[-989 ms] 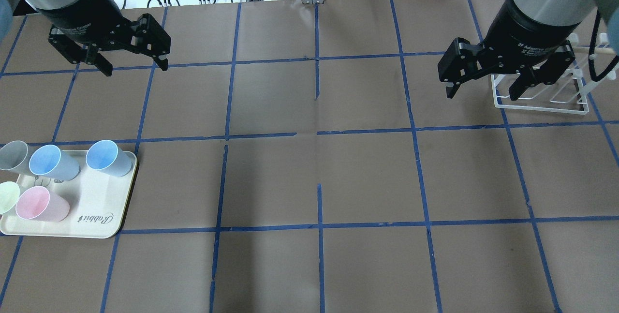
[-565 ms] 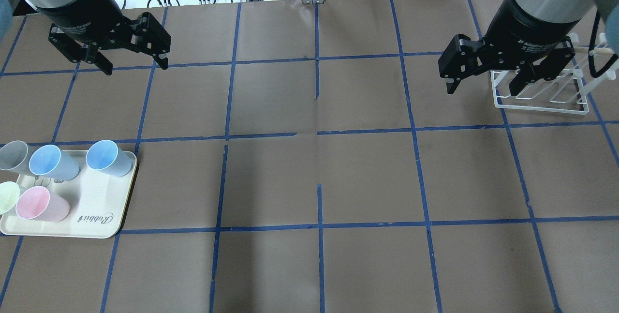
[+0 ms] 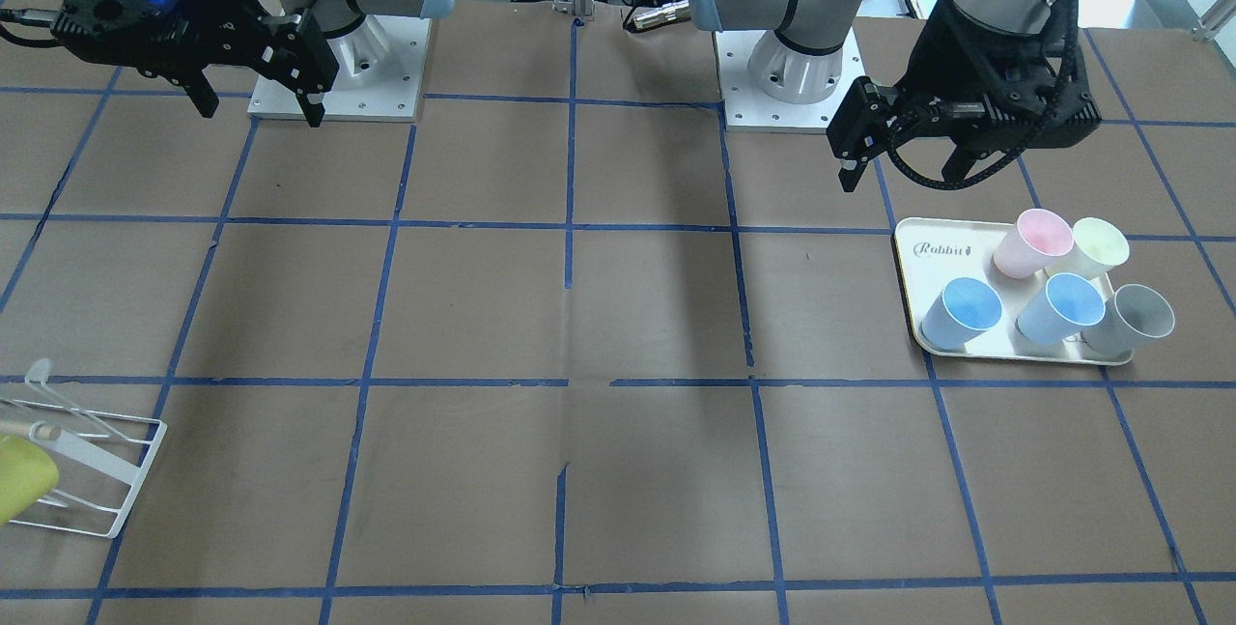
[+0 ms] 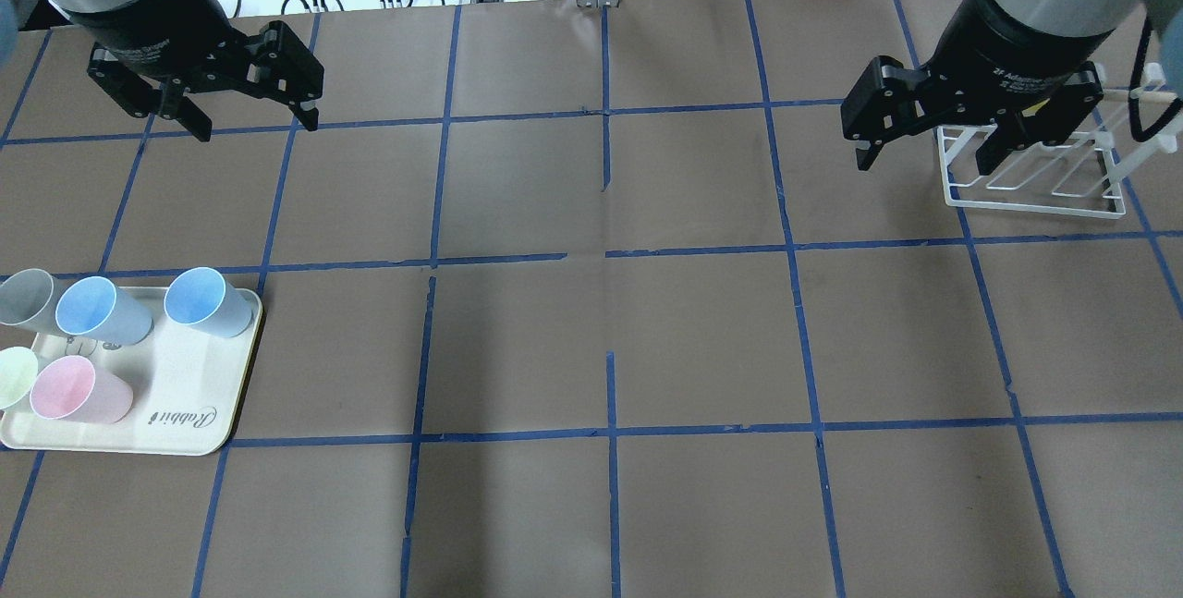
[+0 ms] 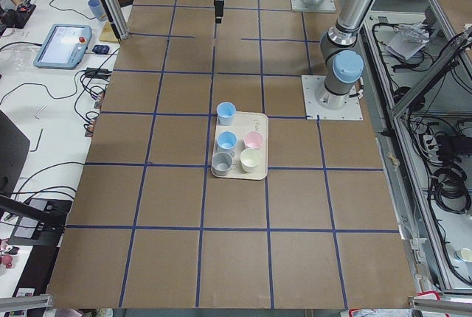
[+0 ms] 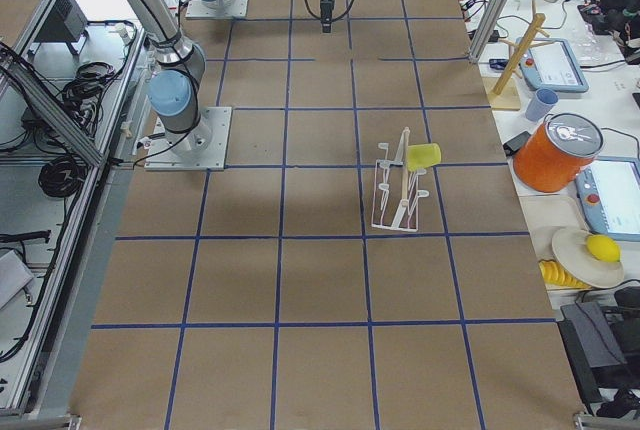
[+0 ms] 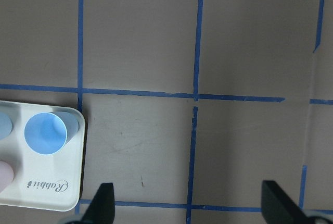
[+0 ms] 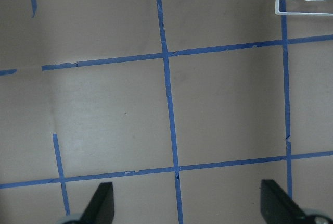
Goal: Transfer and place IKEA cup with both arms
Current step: 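Grasp the yellow cup with the right gripper and lift it off the rack, then hold the yellow cup in the right gripper above the rack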
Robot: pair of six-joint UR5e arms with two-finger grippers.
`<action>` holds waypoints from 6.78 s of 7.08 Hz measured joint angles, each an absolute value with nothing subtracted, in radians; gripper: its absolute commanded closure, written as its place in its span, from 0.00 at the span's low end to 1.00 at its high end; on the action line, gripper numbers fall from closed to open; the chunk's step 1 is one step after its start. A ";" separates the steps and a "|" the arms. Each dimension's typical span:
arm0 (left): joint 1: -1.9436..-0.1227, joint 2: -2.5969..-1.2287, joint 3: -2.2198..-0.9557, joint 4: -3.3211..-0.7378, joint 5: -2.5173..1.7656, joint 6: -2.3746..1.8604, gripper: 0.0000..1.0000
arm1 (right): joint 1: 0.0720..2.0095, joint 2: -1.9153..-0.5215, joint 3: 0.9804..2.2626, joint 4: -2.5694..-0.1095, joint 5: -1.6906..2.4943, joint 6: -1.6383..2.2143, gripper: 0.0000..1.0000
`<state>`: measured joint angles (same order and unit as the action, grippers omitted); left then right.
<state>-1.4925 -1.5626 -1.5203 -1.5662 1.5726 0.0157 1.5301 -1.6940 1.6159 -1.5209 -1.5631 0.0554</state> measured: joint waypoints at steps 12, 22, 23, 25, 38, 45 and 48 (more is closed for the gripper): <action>-1.493 -1.574 -1.519 -1.566 1.570 0.015 0.00 | 1.316 -1.374 1.283 -1.638 -1.487 -0.020 0.00; -1.493 -1.561 -1.536 -1.569 1.582 0.028 0.00 | 1.166 -1.007 1.124 -1.800 -1.448 -0.258 0.00; -1.493 -1.563 -1.536 -1.566 1.582 0.029 0.00 | 1.161 -0.989 1.119 -1.804 -1.465 -0.276 0.00; -1.493 -1.559 -1.537 -1.569 1.582 0.029 0.00 | 1.153 -0.962 1.118 -1.815 -1.478 -0.303 0.00; -1.484 -1.554 -1.531 -1.568 1.578 0.029 0.00 | 1.152 -0.885 1.119 -1.835 -1.480 -0.305 0.12; -1.484 -1.554 -1.531 -1.568 1.577 0.030 0.00 | 1.152 -0.887 1.119 -1.801 -1.484 -0.305 0.40; -1.483 -1.554 -1.529 -1.568 1.576 0.030 0.00 | 1.151 -0.890 1.117 -1.794 -1.489 -0.306 0.93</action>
